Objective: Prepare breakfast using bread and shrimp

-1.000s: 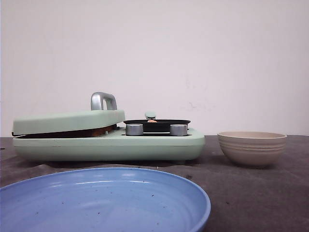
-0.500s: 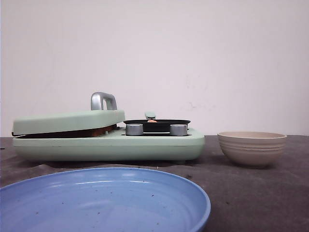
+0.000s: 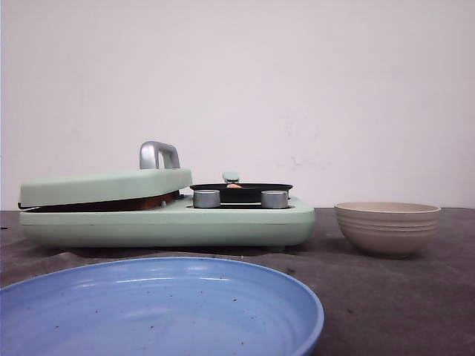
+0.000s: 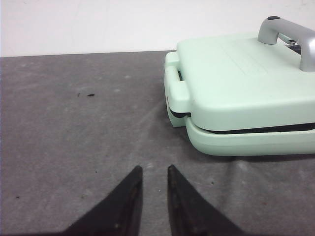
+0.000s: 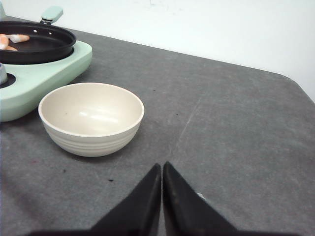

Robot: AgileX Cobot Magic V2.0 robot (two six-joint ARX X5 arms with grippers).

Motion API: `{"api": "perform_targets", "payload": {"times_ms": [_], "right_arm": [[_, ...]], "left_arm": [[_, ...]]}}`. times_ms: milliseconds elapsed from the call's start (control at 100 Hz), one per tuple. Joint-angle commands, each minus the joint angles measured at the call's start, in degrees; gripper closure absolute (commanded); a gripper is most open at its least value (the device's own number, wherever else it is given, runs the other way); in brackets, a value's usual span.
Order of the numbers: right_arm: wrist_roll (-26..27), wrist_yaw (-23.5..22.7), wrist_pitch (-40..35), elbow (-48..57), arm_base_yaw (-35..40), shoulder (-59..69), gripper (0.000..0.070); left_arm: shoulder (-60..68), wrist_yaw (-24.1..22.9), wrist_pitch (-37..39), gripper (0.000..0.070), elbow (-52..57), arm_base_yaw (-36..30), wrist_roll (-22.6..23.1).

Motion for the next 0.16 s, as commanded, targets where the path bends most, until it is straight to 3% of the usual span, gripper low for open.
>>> {"api": "perform_targets", "payload": {"times_ms": [0, 150], "right_arm": [[0.57, -0.11, 0.81, -0.26, 0.09, -0.02, 0.07], [0.57, -0.11, 0.79, -0.26, 0.09, -0.02, 0.07]], "left_arm": [[-0.07, 0.2, -0.5, 0.0661, -0.92, 0.07, -0.09], [-0.07, 0.2, -0.5, 0.0661, -0.92, 0.07, -0.09]]}}
